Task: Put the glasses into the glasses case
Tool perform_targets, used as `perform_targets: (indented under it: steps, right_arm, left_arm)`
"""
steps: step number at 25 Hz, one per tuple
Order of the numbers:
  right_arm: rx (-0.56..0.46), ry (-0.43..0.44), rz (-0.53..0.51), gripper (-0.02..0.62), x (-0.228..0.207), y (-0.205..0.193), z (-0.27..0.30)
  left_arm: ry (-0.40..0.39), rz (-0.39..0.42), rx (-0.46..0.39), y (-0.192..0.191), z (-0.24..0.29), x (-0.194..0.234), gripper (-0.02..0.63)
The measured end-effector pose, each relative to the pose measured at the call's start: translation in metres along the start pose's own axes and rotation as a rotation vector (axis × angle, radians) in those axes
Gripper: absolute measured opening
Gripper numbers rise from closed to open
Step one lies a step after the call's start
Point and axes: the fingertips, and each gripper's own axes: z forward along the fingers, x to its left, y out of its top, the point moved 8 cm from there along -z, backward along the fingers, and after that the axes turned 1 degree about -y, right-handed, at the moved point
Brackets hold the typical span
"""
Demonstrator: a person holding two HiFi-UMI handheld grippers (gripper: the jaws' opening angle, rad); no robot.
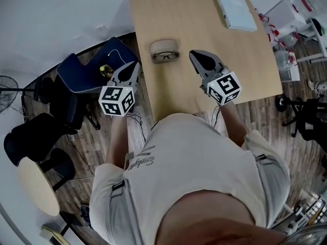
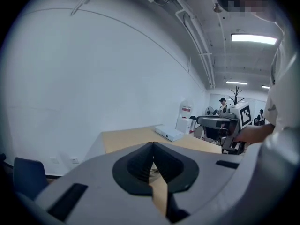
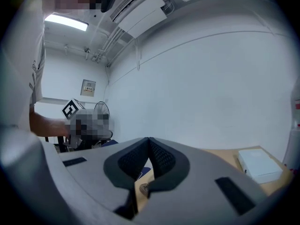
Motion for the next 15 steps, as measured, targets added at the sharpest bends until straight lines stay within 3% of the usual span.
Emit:
perform_targets:
  steps: [15]
  right_arm:
    - [-0.047, -0.034, -0.107, -0.005, -0.002, 0.046, 0.002]
  left_arm:
    - [0.035, 0.06, -0.158, 0.052, -0.016, 0.005, 0.015]
